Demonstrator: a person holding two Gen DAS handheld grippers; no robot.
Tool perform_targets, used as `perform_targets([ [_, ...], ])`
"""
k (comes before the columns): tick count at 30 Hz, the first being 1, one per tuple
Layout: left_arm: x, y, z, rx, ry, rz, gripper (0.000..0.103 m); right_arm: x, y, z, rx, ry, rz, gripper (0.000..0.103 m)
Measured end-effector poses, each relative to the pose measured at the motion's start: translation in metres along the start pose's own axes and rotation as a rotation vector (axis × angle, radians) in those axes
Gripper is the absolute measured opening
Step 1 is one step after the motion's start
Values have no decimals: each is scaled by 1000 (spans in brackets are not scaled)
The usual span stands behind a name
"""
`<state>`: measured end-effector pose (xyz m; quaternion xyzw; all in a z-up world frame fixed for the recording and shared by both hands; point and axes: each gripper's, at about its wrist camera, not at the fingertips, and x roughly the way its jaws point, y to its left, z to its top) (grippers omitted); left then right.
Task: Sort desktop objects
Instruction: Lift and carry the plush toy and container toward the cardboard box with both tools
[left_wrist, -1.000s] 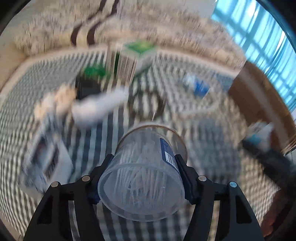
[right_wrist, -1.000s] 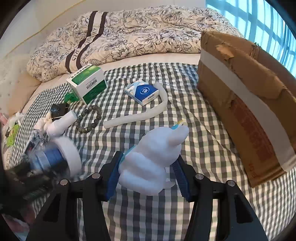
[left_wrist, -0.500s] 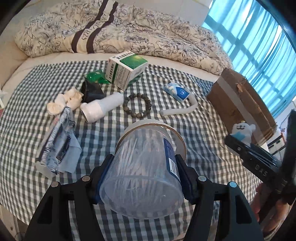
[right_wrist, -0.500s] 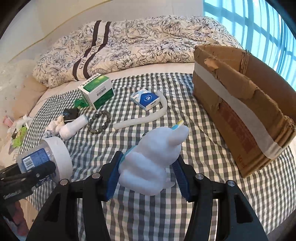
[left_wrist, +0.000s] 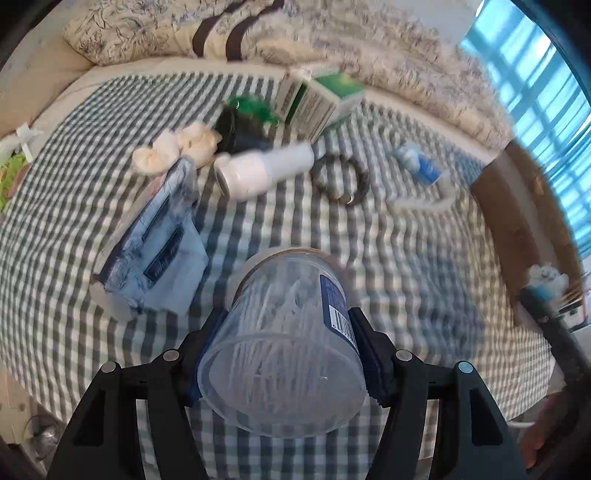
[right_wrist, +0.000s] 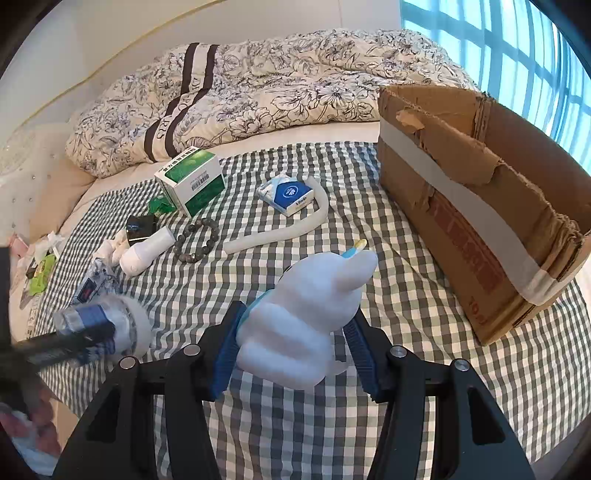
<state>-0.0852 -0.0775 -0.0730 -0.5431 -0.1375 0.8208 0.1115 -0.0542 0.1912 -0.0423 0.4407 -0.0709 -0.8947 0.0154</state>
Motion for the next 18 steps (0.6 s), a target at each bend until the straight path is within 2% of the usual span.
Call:
perform_targets([
  [1, -4, 2, 1, -16, 5, -123, 67, 1, -1, 0, 3, 2, 0, 54],
  [2, -8, 2, 2, -23, 11, -205, 67, 3, -1, 0, 5, 6, -1, 54],
  [3, -11, 0, 4, -17, 1, -194, 67, 5, -2, 0, 8, 11, -1, 54],
  [5, -17, -9, 8, 20, -53, -17, 63, 8, -2, 1, 12, 15, -1, 54],
  [7, -18, -14, 10, 36, -76, 57, 63, 9, -2, 1, 11, 17, 2, 54],
  [9, -22, -19, 11, 45, -93, 58, 63, 10, -3, 1, 10, 17, 5, 54],
  [12, -31, -24, 11, 42, -122, 5, 63, 10, -4, 1, 10, 14, 4, 54],
  [18, -52, -42, 21, 106, -212, 60, 63, 7, -5, 4, 16, 4, 8, 54],
])
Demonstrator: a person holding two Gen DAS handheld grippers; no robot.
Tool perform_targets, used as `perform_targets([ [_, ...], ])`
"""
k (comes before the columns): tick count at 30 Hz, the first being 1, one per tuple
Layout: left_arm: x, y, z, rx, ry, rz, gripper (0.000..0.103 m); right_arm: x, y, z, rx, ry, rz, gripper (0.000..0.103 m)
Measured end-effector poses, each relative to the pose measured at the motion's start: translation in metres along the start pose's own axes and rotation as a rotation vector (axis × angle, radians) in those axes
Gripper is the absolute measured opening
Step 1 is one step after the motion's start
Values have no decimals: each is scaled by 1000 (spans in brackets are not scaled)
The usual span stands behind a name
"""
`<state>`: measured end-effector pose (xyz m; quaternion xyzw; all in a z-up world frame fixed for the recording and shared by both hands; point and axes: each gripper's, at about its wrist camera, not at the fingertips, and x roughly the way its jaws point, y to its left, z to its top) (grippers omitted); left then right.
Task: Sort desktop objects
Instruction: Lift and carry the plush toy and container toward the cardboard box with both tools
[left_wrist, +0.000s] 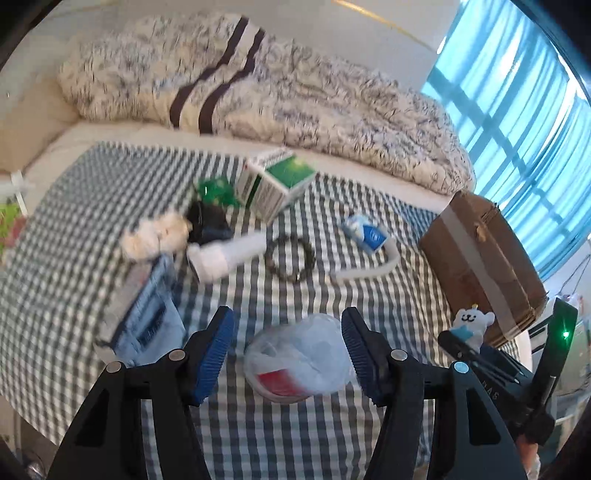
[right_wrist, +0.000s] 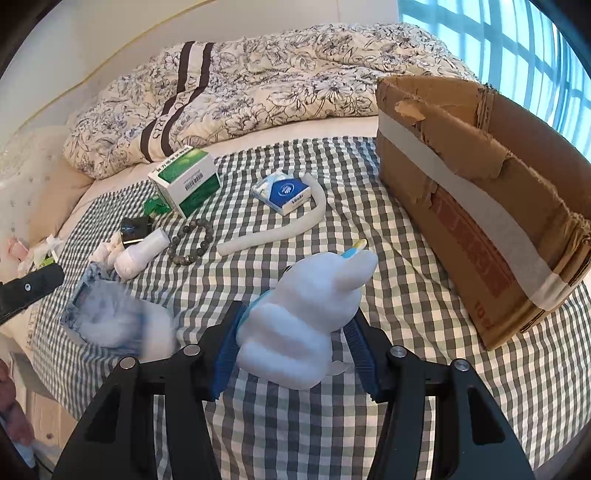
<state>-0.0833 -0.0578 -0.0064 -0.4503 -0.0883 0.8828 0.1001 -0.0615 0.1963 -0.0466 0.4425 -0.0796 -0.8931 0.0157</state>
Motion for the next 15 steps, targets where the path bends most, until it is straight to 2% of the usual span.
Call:
perform_targets([
  [4, 12, -11, -5, 55, 21, 18, 64, -4, -1, 1, 1, -11, 3, 54],
  [5, 19, -14, -10, 81, 39, 27, 73, -4, -2, 1, 3, -11, 3, 54],
  [6, 26, -17, -16, 106, 50, 45, 87, -4, -3, 1, 5, -9, 3, 54],
  [7, 32, -22, -23, 130, 51, 69, 91, -4, -4, 0, 8, -7, 3, 54],
  [9, 45, -31, -38, 175, 30, 110, 94, -3, -6, -1, 16, -3, 2, 54],
  [12, 60, -47, -53, 236, 35, 88, 96, -2, -8, -3, 18, 1, 2, 54],
  [15, 75, -62, -62, 301, 20, 126, 96, -2, -11, -3, 24, 3, 1, 54],
])
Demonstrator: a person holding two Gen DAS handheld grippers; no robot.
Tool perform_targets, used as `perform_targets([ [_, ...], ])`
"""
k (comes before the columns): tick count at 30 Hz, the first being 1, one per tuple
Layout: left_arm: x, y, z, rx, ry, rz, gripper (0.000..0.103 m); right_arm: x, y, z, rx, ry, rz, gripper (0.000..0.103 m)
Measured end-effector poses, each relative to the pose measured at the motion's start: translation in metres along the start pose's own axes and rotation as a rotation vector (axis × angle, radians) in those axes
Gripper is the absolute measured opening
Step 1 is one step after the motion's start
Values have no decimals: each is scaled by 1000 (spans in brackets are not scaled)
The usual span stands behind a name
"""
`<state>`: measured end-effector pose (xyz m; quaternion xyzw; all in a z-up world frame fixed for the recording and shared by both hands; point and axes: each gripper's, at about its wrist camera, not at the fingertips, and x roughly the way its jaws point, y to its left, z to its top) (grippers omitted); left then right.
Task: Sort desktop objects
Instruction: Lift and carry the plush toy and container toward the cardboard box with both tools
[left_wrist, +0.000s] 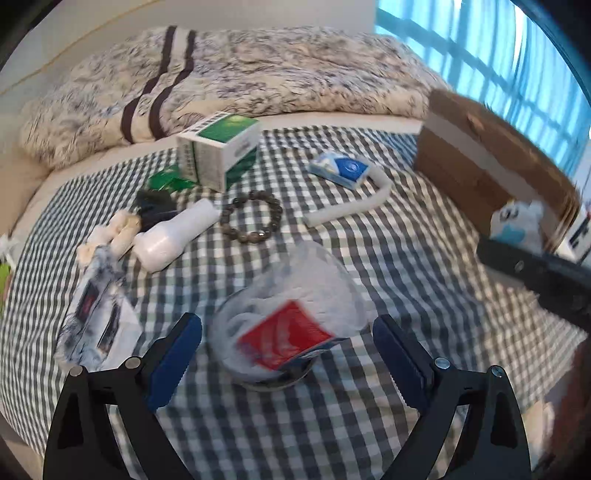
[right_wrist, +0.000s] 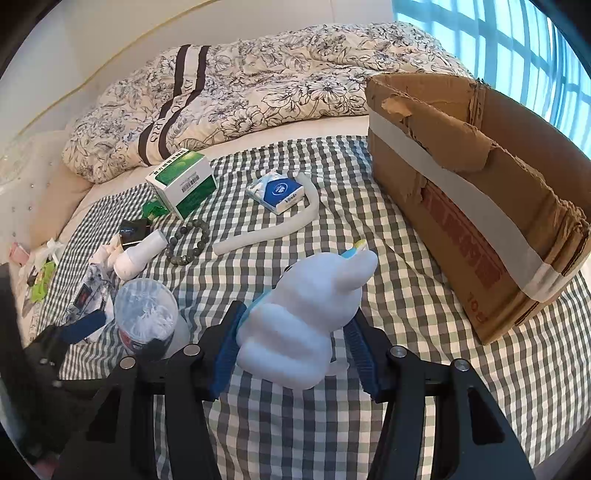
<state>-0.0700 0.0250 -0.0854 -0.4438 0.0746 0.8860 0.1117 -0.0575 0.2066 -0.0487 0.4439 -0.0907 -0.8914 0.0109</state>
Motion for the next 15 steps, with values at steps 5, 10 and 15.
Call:
perform_targets([
  [5, 24, -13, -1, 57, 19, 91, 91, 0, -3, -1, 6, 1, -3, 54],
  [10, 24, 3, -2, 5, 30, 97, 74, 2, -4, -1, 9, 6, -5, 54],
  [15, 4, 11, 5, -33, 8, 85, 66, -1, -1, 0, 1, -1, 1, 54],
])
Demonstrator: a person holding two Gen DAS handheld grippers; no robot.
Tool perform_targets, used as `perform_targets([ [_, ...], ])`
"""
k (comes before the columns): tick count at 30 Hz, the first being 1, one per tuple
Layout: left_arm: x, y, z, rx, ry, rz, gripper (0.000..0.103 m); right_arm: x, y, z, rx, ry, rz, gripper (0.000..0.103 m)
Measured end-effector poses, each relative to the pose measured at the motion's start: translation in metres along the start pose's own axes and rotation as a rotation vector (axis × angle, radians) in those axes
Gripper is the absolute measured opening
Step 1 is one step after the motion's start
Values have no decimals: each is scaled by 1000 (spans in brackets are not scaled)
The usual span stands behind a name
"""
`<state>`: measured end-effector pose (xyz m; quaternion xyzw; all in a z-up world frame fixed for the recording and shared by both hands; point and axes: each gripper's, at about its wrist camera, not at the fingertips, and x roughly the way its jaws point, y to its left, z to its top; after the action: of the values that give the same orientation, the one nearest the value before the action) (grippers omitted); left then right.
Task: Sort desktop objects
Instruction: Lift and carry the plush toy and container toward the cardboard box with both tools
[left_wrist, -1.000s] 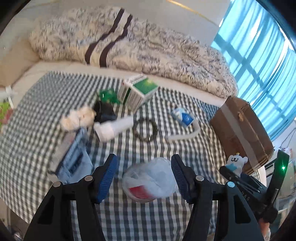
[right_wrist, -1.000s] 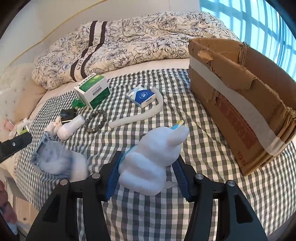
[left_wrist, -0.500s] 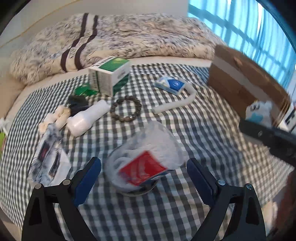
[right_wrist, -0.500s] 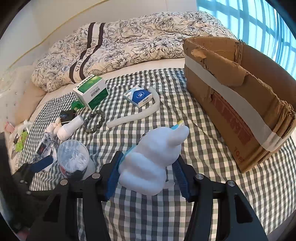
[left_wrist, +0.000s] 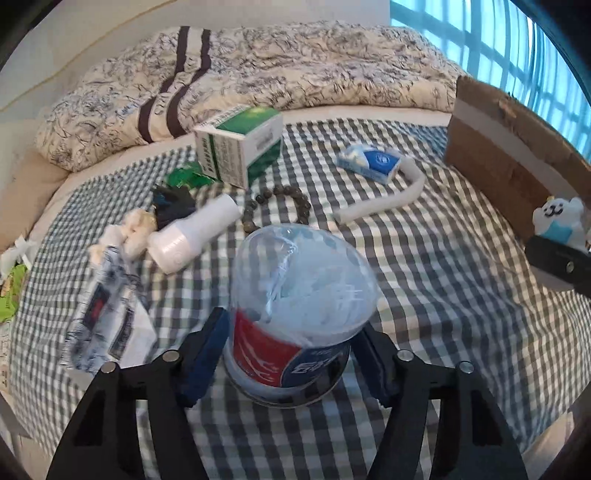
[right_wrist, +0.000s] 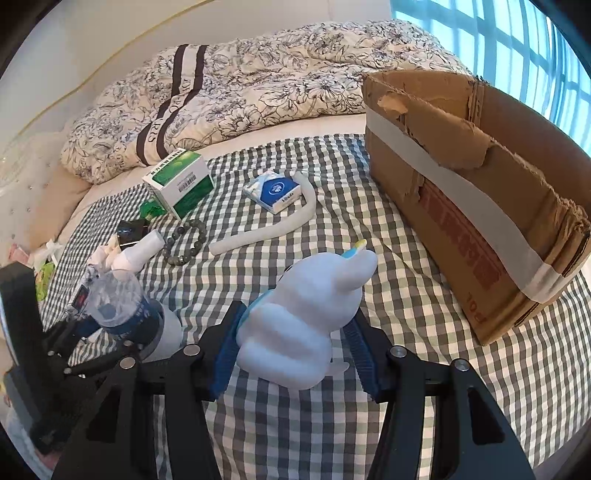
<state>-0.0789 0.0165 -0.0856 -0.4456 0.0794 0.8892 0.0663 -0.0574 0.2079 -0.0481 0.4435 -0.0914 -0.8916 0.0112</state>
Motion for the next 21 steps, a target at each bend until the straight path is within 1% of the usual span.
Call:
perform_targets([
  [6, -37, 3, 18, -17, -76, -20, 66, -15, 4, 4, -16, -26, 19, 54],
  [10, -62, 2, 33, -16, -123, -32, 66, -33, 8, 14, -37, -63, 28, 54],
  [14, -82, -11, 56, 18, -166, -70, 66, -56, 8, 32, -59, -103, 43, 54],
  [16, -90, -23, 71, 48, -187, -78, 66, -69, 2, 43, -64, -126, 62, 54],
  [17, -95, -30, 78, 64, -202, -85, 66, -76, -3, 50, -66, -144, 57, 54],
  [19, -104, -44, 95, 86, -227, -124, 66, -90, -13, 62, -69, -176, 24, 54],
  [21, -112, -58, 113, 98, -246, -191, 66, -104, -28, 75, -54, -202, 0, 54],
])
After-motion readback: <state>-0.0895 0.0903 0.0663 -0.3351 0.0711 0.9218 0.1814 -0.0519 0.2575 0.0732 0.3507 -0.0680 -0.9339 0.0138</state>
